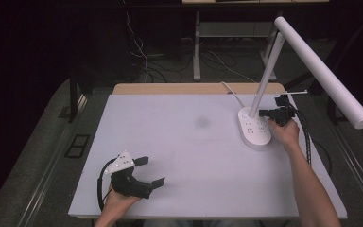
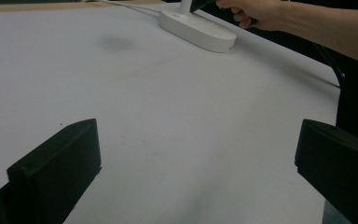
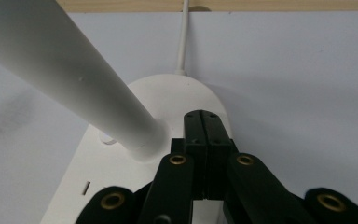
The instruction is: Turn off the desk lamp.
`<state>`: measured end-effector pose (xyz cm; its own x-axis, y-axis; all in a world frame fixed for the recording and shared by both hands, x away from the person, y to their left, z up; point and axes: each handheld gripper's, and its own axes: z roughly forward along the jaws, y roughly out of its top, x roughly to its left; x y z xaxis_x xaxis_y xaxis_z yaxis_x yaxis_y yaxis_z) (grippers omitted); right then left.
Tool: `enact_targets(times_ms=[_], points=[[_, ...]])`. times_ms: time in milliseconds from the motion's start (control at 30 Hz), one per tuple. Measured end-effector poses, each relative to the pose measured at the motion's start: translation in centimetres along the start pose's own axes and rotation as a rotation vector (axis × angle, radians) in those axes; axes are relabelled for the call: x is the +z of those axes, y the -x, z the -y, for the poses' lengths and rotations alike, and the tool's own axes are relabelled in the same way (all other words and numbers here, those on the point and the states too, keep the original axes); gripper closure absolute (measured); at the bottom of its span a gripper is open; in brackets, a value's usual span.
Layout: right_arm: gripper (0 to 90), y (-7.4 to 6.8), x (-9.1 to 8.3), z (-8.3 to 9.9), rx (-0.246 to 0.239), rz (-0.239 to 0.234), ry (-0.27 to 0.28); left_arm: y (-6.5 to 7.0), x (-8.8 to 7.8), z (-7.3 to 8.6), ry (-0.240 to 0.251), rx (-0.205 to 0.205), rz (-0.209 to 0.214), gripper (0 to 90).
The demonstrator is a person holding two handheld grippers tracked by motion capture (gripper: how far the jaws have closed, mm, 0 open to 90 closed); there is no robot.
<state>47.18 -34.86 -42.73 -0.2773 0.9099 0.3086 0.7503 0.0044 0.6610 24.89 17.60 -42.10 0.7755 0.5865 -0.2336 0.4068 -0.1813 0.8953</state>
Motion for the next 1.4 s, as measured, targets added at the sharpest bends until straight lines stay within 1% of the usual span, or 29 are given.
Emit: enact_targets(times_ms=[67,167,200,233,333,433,500,533,600,633,700,733,800,833,867,1000,1233,1300,1367,1400], points=[[90.0,0.2,-0.1,0.0,0.020,-0.029,0.030,-0.2,0.0,0.0,-0.001,-0.002,-0.001,0.0],[90.0,0.1,-0.3,-0.1,0.010,-0.031,0.048,-0.2,0.1,0.0,-0.002,0.002,0.000,0.0],[90.0,0.0,-0.5,-0.1,0.023,-0.035,0.044,-0.1,0.1,0.0,-0.004,0.000,0.000,0.0],[90.0,0.1,-0.6,-0.2,0.013,-0.031,0.056,-0.1,0.1,0.0,-0.005,0.001,0.000,0.0],[89.9,-0.1,-1.2,-0.1,0.004,-0.033,0.058,0.0,0.1,0.0,-0.002,0.002,0.002,0.0],[89.9,-0.2,-1.9,-0.2,-0.023,-0.032,0.072,0.1,0.0,0.0,0.000,0.002,0.002,0.0],[89.9,-0.4,-2.4,-0.2,-0.019,-0.028,0.073,0.1,0.0,0.0,0.000,0.005,0.003,0.0],[89.9,-0.4,-2.6,-0.1,-0.030,-0.026,0.076,0.2,0.0,0.0,0.001,0.003,0.005,0.0],[89.9,-0.6,-3.2,0.0,-0.020,-0.024,0.072,0.2,0.0,0.0,0.001,0.003,0.008,0.0],[89.9,-0.7,-3.5,0.1,-0.022,-0.022,0.072,0.2,0.0,0.0,0.002,0.004,0.009,0.0],[89.1,-0.9,-4.0,0.3,-0.021,-0.025,0.082,0.2,0.0,0.0,0.002,0.005,0.012,0.0],[79.5,-0.9,-4.3,0.4,-0.026,-0.025,0.086,0.3,0.0,0.0,0.004,0.003,0.013,0.0],[78.6,-1.2,-4.8,0.5,-0.027,-0.025,0.079,0.3,0.0,0.0,0.003,0.005,0.017,0.0],[78.1,-1.4,-5.1,0.6,-0.020,-0.024,0.080,0.4,0.0,0.0,0.004,0.006,0.019,0.0],[77.6,-1.4,-5.3,0.6,-0.027,-0.021,0.081,0.4,0.0,0.0,0.006,0.004,0.020,0.0],[74.2,-1.7,-6.3,0.8,-0.010,-0.029,0.091,0.5,-0.2,-0.1,0.009,0.006,0.023,0.0],[61.7,-2.8,-7.7,1.8,-0.016,-0.047,0.097,0.4,-0.3,-0.1,0.016,0.004,0.022,0.0],[56.0,-3.3,-8.1,2.2,-0.019,-0.057,0.100,0.5,-0.3,-0.1,0.015,0.004,0.022,0.0],[49.9,-3.7,-8.5,2.7,-0.029,-0.056,0.115,0.5,-0.3,0.0,0.013,0.002,0.022,0.0],[47.5,-3.9,-8.7,2.9,-0.025,-0.062,0.119,0.5,-0.3,0.0,0.012,0.003,0.022,0.0]])
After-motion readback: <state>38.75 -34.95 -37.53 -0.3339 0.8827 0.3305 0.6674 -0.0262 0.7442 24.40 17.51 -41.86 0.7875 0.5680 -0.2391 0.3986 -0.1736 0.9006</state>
